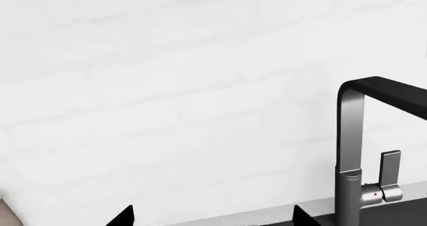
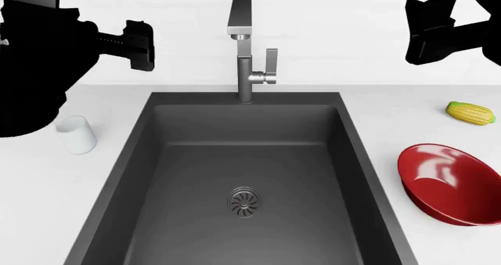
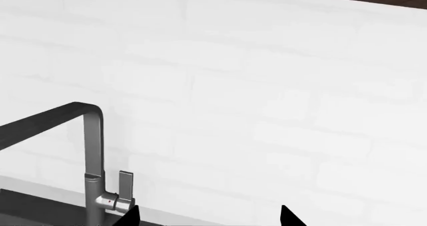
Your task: Pick the cup and bowl from the sink and place them on the counter for drying.
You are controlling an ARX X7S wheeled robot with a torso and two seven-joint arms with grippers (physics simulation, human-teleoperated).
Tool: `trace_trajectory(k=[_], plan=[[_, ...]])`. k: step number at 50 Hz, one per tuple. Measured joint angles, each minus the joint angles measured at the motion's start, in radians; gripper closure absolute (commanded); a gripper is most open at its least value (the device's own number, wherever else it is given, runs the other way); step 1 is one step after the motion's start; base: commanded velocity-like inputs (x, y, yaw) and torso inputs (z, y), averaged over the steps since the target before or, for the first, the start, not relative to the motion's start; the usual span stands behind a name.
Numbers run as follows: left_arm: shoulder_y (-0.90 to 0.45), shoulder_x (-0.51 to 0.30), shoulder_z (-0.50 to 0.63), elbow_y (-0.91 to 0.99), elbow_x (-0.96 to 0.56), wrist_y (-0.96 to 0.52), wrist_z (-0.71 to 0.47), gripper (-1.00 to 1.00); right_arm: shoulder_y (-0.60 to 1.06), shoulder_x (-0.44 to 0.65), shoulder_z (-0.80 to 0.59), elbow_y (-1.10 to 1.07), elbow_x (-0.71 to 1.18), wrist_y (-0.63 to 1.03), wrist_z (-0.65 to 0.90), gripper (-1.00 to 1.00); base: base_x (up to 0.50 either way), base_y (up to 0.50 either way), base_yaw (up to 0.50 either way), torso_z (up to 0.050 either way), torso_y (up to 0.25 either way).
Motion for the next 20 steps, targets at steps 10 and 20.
trace_trajectory(k=[10, 20], plan=[[-0.045, -0.02, -0.026, 0.019, -0.034, -0.025, -0.021, -1.0, -0.004, 0.01, -0.004, -0.018, 0.0, -0.003, 0.006, -1.0, 0.0, 0.0, 0.0, 0.0, 0.0], [-0.081, -0.04, -0.041, 0.049, -0.062, -0.05, -0.039, -1.0, -0.011, 0.019, -0.011, -0.041, -0.033, -0.023, -0.003, -1.0, 0.0, 0.0, 0.0, 0.0, 0.0]])
